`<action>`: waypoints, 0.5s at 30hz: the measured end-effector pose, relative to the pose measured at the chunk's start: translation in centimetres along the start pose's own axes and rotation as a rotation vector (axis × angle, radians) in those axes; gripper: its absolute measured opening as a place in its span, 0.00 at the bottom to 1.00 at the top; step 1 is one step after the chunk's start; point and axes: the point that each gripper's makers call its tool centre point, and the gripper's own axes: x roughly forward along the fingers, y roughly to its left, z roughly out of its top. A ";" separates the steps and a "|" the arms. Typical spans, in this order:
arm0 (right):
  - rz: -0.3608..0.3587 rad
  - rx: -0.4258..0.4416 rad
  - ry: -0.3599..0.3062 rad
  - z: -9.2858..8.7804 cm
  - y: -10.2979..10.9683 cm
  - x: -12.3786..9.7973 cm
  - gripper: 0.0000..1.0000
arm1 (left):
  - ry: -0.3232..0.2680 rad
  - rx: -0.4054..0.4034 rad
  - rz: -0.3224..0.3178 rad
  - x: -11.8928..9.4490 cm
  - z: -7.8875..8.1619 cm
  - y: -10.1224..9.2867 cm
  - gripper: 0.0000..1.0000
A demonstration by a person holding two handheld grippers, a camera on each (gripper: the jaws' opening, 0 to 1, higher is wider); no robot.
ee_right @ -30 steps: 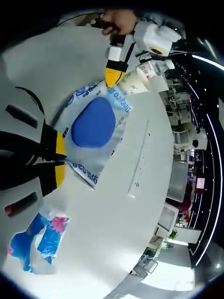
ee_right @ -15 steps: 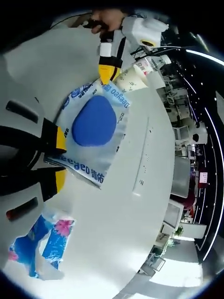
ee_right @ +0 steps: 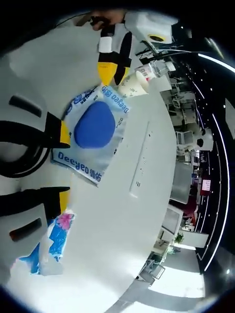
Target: Arrange the tabletop items into an orderly group along one side of the table until the central work area is clear of visible clutter.
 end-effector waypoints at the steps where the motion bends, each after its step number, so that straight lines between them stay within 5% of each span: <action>1: -0.003 0.011 -0.009 0.0 -0.3 -0.4 0.30 | -0.001 0.008 -0.009 0.1 0.2 -0.6 0.24; 15: -0.077 0.006 -0.041 -1.9 -3.5 -4.7 0.38 | -0.001 0.065 -0.141 1.4 2.1 -7.4 0.30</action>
